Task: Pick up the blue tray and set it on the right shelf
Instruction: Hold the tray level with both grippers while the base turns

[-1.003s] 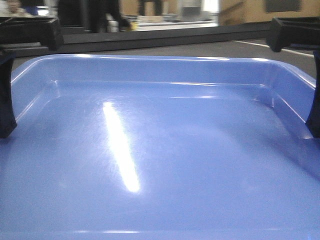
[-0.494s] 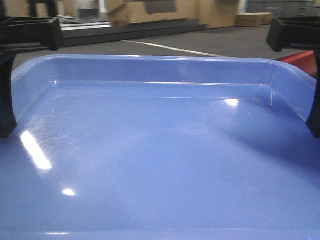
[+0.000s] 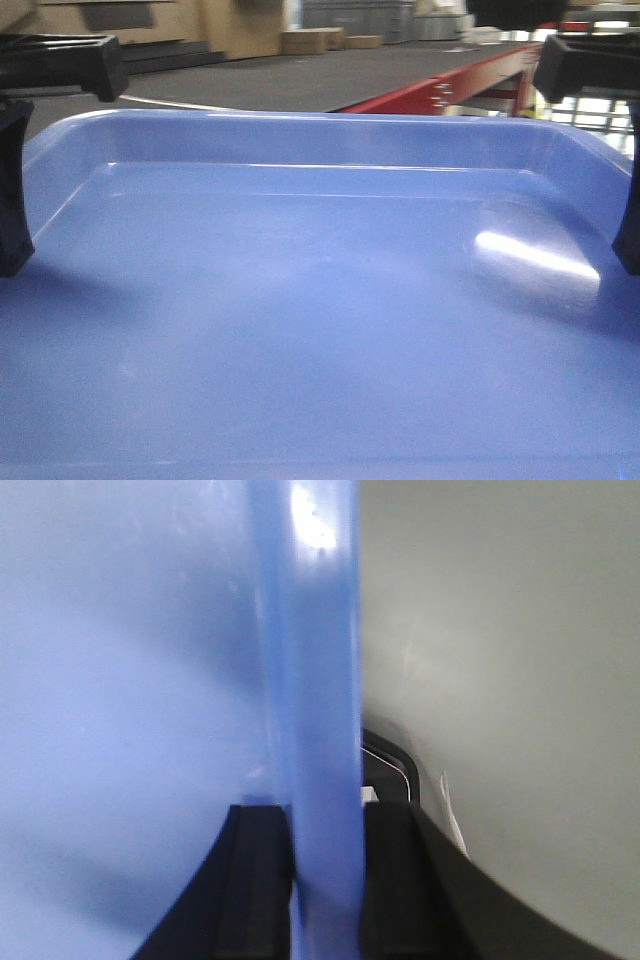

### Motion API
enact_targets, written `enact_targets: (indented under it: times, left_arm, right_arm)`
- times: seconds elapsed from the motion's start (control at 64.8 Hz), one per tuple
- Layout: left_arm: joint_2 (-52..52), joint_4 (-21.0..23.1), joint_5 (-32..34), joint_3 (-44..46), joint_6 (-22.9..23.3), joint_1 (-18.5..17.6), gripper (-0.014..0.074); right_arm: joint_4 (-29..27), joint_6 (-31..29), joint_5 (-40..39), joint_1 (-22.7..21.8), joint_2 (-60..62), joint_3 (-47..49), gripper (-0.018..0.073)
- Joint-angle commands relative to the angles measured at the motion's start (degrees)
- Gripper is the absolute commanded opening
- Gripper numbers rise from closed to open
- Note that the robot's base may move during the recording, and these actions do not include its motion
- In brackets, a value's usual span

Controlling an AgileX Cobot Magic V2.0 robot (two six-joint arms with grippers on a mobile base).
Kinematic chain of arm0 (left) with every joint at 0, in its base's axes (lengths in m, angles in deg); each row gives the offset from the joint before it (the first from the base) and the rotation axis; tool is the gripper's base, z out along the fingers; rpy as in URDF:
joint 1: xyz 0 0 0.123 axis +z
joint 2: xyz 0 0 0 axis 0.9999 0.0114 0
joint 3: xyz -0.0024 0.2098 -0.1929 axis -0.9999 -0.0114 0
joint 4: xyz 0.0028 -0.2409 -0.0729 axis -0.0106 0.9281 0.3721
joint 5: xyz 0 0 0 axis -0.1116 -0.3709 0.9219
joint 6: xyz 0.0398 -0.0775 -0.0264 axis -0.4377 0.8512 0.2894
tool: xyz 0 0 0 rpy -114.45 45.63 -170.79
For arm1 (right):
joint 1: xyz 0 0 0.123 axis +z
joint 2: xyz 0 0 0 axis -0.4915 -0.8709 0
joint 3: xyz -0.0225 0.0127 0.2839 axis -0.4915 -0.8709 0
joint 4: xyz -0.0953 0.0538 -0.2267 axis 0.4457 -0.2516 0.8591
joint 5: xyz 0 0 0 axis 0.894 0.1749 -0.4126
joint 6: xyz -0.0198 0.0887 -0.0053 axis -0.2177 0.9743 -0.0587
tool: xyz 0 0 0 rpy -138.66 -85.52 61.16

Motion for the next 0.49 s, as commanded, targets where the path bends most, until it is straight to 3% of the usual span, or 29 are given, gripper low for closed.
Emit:
enact_targets:
  times: [0.0, 0.478]
  left_arm:
    - [-1.75, -0.86, -1.09, 1.35, 1.34, -0.37, 0.0021]
    - [-1.75, -0.86, -1.09, 1.35, 1.34, -0.37, 0.0021]
  right_arm:
    - [1.37, 0.64, -0.75, -0.07, 1.51, 1.58, 0.0214]
    - [1.37, 0.64, -0.75, -0.07, 1.51, 1.58, 0.0214]
